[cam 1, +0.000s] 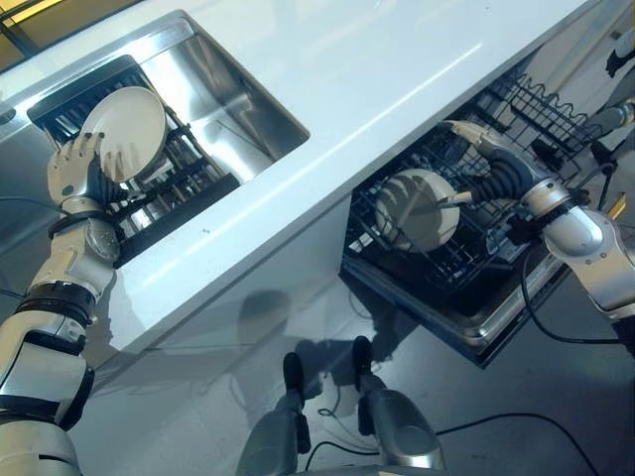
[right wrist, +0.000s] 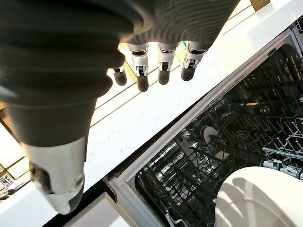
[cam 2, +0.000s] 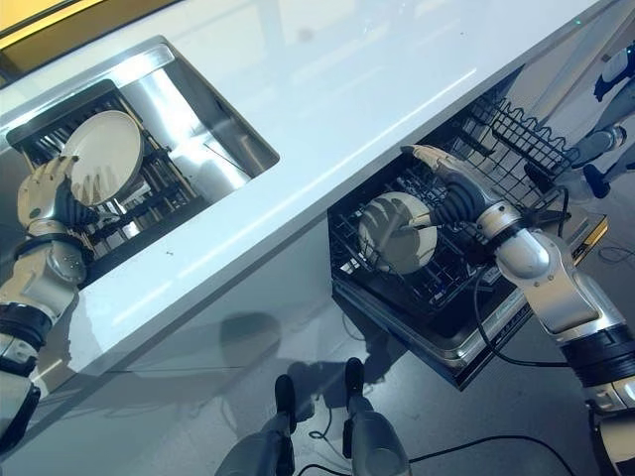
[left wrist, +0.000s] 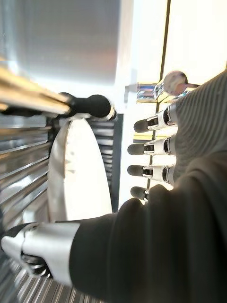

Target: Pick up plates and place into dishwasher.

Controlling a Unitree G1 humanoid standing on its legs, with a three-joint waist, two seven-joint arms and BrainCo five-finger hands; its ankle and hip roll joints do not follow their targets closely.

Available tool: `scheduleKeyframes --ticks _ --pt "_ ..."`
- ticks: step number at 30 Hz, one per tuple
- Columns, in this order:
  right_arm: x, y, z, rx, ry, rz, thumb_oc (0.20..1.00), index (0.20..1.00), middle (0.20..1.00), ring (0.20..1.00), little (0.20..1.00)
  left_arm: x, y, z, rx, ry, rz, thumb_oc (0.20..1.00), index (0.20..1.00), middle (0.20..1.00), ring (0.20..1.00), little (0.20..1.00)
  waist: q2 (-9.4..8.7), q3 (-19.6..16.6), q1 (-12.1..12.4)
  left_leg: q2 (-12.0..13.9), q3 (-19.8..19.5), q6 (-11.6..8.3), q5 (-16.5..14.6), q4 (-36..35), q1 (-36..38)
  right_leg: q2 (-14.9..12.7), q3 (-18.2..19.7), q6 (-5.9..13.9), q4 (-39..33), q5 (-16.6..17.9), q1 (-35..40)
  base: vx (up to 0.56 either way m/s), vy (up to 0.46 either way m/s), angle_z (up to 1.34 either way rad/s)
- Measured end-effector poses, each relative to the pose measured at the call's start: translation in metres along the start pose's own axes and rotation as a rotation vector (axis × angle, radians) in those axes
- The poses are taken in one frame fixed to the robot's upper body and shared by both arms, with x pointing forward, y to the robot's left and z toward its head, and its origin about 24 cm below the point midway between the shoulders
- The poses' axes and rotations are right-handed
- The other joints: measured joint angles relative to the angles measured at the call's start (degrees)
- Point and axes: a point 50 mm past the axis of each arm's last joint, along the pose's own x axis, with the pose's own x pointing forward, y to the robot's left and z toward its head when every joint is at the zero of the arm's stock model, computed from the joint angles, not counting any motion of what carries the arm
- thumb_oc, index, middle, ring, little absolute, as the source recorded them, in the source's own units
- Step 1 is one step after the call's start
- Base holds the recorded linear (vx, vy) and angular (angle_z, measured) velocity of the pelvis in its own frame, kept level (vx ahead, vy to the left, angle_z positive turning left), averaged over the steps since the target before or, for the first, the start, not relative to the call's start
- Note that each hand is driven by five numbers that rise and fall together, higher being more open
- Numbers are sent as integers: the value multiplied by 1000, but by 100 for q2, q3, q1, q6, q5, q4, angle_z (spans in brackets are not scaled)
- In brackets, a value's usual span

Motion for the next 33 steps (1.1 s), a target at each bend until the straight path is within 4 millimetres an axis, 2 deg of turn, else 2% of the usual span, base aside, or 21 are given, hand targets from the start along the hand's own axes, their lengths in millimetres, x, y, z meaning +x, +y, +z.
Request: scheduleKeyframes --ticks 4,12,19,33 --pt "1 0 0 -1 0 0 1000 1000 1000 1000 1000 3 3 -2 34 24 12 1000 1000 1000 1000 1000 -10 -6 6 -3 -1 -1 1 1 -70 -3 -2 0 0 0 -66 0 0 0" --pt "6 3 5 -7 -20 22 1000 1000 1000 1000 1000 11 11 11 36 -3 35 1000 1000 1000 1000 1000 -15 -7 6 -9 -4 7 20 2 -214 -7 -17 -1 1 4 -201 -1 9 0" --pt "10 4 5 -13 -22 33 1000 1000 1000 1000 1000 15 15 15 36 -1 55 1000 1000 1000 1000 1000 -19 -5 5 -7 -5 2 15 2 -283 -4 -19 0 1 4 -272 0 5 0" --pt "14 -2 3 -21 -2 18 1000 1000 1000 1000 1000 26 31 24 34 2 106 1000 1000 1000 1000 1000 -132 107 9 -3 1 3 18 2 -421 1 -16 2 1 4 -420 0 0 0"
